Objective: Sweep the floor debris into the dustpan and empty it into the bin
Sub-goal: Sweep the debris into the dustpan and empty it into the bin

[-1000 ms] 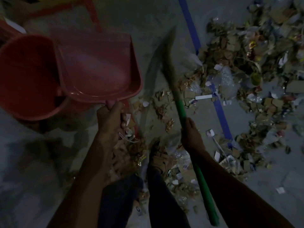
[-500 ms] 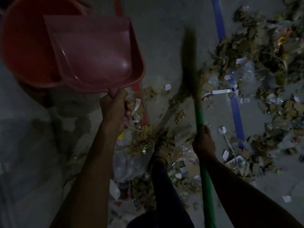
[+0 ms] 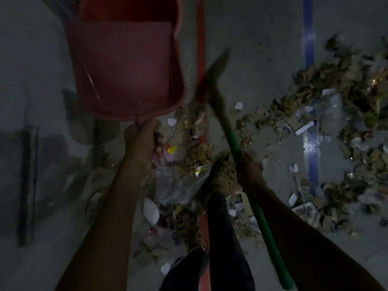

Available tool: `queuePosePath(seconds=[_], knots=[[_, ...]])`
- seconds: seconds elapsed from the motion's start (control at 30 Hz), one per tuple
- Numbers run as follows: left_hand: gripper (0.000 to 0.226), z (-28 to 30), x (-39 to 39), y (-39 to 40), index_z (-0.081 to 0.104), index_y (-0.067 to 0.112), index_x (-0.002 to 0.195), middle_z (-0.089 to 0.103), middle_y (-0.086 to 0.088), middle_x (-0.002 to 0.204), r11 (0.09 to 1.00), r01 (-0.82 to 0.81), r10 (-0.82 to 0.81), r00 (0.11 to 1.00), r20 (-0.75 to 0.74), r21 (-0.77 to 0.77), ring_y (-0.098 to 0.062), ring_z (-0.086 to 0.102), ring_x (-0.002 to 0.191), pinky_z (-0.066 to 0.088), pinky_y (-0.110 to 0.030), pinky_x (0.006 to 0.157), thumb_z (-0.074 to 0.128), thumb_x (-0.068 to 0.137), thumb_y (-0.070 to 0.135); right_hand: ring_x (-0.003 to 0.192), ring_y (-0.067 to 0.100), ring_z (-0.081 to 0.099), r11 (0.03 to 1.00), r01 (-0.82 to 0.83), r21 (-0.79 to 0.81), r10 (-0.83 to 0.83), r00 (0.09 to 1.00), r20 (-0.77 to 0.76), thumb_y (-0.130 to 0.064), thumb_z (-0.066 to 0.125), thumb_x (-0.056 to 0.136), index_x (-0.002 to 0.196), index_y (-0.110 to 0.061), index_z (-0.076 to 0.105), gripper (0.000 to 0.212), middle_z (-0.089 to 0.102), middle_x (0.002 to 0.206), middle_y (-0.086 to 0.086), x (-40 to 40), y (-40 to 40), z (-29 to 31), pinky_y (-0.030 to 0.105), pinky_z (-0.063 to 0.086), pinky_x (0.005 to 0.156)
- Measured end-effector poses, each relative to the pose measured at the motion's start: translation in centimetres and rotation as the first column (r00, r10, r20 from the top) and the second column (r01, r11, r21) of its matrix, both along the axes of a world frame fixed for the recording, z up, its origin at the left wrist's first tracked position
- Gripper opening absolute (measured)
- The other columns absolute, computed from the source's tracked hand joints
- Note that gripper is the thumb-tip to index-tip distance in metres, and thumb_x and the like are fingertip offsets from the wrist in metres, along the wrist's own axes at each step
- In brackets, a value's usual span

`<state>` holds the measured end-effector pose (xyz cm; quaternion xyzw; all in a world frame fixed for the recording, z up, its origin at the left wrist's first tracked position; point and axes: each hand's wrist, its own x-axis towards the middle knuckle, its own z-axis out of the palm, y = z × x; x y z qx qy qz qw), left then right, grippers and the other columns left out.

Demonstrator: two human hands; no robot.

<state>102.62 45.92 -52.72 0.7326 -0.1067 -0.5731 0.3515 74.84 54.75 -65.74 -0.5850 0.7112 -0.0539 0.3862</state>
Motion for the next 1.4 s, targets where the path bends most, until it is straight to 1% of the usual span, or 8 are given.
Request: queuePosePath(seconds=[0.13, 0.3, 0.63, 0.73, 0.9, 1.03, 1.17, 1.4], knots=[[0.033, 0.9, 3.0, 4.3, 0.043, 0.014, 0.062, 0.045, 0.000, 0.044, 0.995, -0.068, 0.072, 0.996, 0.053, -0.078, -0.013, 0.032, 0.030, 0.027, -0.015, 0.038, 0.058, 0.091, 0.015, 0.081, 0.027, 0.063, 0.980, -0.176, 0.095, 0.169, 0.983, 0.077, -0.002, 0.053, 0.092, 0.140, -0.008, 0.049, 0.049, 0.062, 0.120, 0.018, 3.5, 1.6, 0.4, 0.027, 0.043, 0.062], [0.033, 0.6, 5.9, 9.7, 0.046, 0.011, 0.061, 0.044, -0.001, 0.042, 0.994, -0.087, 0.094, 0.989, 0.114, -0.060, -0.012, 0.031, 0.028, 0.027, -0.014, 0.037, 0.058, 0.092, 0.014, 0.068, 0.022, 0.066, 0.931, 0.126, 0.343, -0.120, 0.992, -0.040, -0.011, 0.044, 0.101, 0.138, -0.020, 0.047, 0.039, 0.061, 0.093, 0.007, 3.9, 3.5, 0.3, 0.027, 0.051, 0.045], [0.034, -1.0, 7.4, 18.5, 0.073, 0.013, 0.090, 0.046, 0.000, 0.049, 0.998, -0.027, 0.030, 0.998, -0.046, 0.064, -0.011, 0.037, 0.037, 0.029, -0.019, 0.039, 0.066, 0.093, 0.047, 0.073, 0.031, 0.067, 0.905, 0.391, 0.167, -0.360, 0.913, -0.191, -0.010, 0.047, 0.096, 0.106, -0.023, 0.048, 0.016, 0.058, 0.099, 0.003, 1.4, 6.6, 1.5, 0.053, 0.060, 0.058], [0.041, -1.1, 8.1, 20.3, 0.071, 0.012, 0.088, 0.048, -0.001, 0.052, 0.997, -0.053, 0.059, 0.991, -0.122, 0.050, -0.014, 0.037, 0.039, 0.031, -0.021, 0.042, 0.064, 0.093, 0.052, 0.072, 0.027, 0.067, 0.945, 0.308, 0.112, -0.288, 0.943, -0.165, -0.008, 0.044, 0.098, 0.101, -0.027, 0.047, 0.019, 0.059, 0.103, 0.004, 2.4, 8.3, 2.1, 0.051, 0.060, 0.060], [0.047, -0.3, 8.5, 23.1, 0.064, 0.008, 0.073, 0.053, -0.004, 0.057, 0.996, -0.082, 0.078, 0.978, -0.193, -0.015, -0.012, 0.041, 0.037, 0.031, -0.020, 0.037, 0.056, 0.097, 0.048, 0.081, 0.019, 0.065, 0.997, -0.018, 0.070, 0.018, 1.000, -0.002, -0.016, 0.045, 0.102, 0.135, -0.019, 0.046, 0.034, 0.062, 0.110, 0.003, 5.6, 12.8, 1.8, 0.029, 0.056, 0.062], [0.047, 1.2, 8.6, 25.5, 0.051, 0.013, 0.064, 0.052, -0.005, 0.054, 0.986, -0.164, 0.162, 0.971, -0.174, 0.003, -0.013, 0.040, 0.035, 0.029, -0.019, 0.037, 0.057, 0.098, 0.044, 0.078, 0.021, 0.067, 0.973, -0.226, 0.052, 0.224, 0.974, 0.037, -0.011, 0.048, 0.099, 0.144, -0.022, 0.042, 0.047, 0.060, 0.117, 0.004, 8.6, 15.2, 1.3, 0.037, 0.059, 0.059], [0.045, 1.8, 9.0, 28.0, 0.050, 0.018, 0.061, 0.040, 0.000, 0.046, 0.980, -0.197, 0.197, 0.978, -0.071, 0.012, -0.014, 0.030, 0.034, 0.023, -0.022, 0.043, 0.061, 0.094, 0.048, 0.062, 0.012, 0.063, 0.952, -0.115, 0.285, 0.113, 0.993, 0.024, -0.021, 0.047, 0.102, 0.120, -0.021, 0.054, 0.019, 0.063, 0.088, 0.001, 10.0, 18.1, 1.8, 0.024, 0.051, 0.045], [0.043, 3.2, 9.3, 32.6, 0.050, 0.019, 0.062, 0.039, 0.003, 0.046, 0.961, -0.272, 0.272, 0.962, -0.016, -0.047, -0.013, 0.032, 0.036, 0.029, -0.022, 0.043, 0.060, 0.095, 0.045, 0.073, 0.020, 0.064, 0.928, 0.146, 0.342, -0.117, 0.988, -0.103, -0.009, 0.050, 0.098, 0.131, -0.011, 0.048, 0.033, 0.060, 0.095, 0.006, 5.7, 21.7, 3.5, 0.027, 0.053, 0.048]])
